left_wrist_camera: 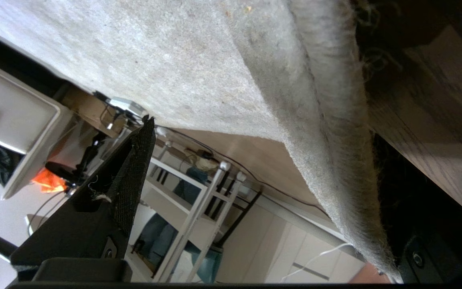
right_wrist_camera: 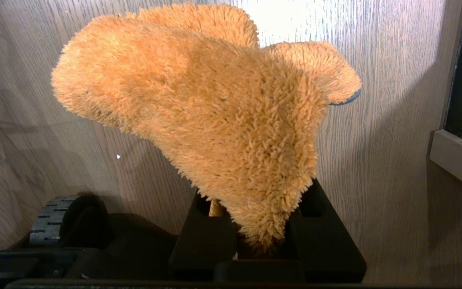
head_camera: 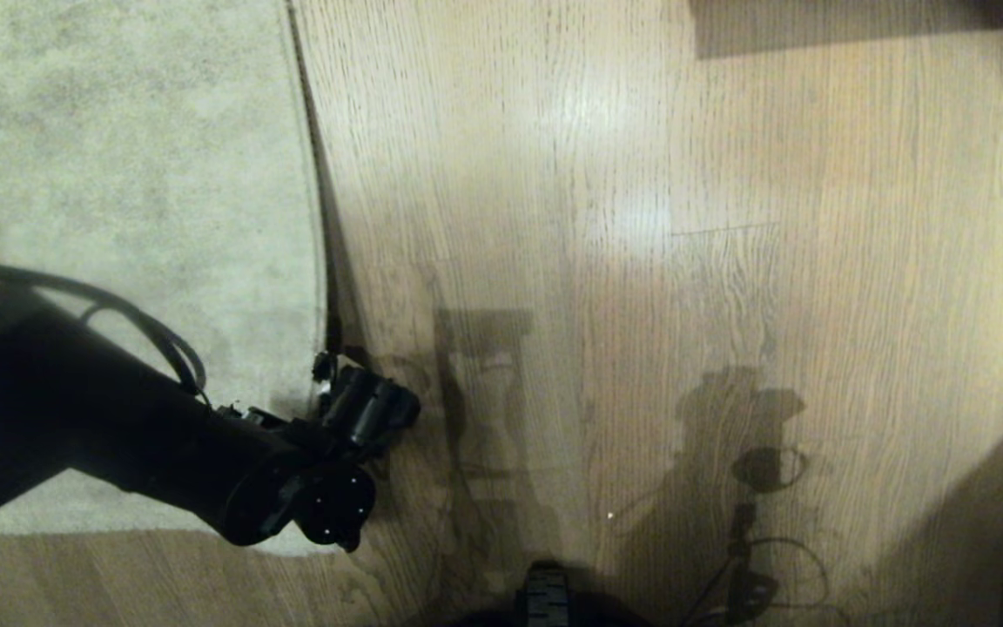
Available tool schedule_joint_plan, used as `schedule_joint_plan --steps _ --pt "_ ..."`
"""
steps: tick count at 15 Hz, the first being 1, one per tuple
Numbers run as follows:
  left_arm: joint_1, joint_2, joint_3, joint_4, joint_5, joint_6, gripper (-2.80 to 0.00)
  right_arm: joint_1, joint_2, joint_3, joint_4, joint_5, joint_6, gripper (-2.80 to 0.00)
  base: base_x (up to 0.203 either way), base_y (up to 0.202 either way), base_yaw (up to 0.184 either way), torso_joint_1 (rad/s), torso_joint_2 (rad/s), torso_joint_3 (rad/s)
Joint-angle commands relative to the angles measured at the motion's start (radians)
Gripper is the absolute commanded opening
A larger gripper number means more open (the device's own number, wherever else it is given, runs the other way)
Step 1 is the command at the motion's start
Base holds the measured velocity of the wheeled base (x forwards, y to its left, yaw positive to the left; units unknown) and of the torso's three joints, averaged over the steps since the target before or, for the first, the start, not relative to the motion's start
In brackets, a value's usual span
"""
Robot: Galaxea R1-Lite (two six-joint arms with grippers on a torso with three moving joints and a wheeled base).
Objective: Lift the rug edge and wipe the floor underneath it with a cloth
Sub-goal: Lift up the carpet
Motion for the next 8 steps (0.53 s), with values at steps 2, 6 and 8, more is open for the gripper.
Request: schedule_joint_plan --steps 2,6,8 --pt "-0.017 0.043 0.001 -0.025 0.048 -0.006 0.00 0.000 0.001 0.000 -0.001 0.000 0.001 -2.80 0.000 0.000 0.000 0.000 0.00 0.000" --pt "-0.052 0.095 0.002 -0.138 0.093 -0.006 0.00 0.000 0.001 0.000 -0.001 0.000 0.001 -2.80 0.000 0.000 0.000 0.000 0.00 0.000" --pt "-0.068 0.125 0.004 -0.180 0.142 -0.006 0.00 0.000 0.001 0.000 -0.001 0.000 0.001 -2.80 0.000 0.000 0.000 0.000 0.00 0.000"
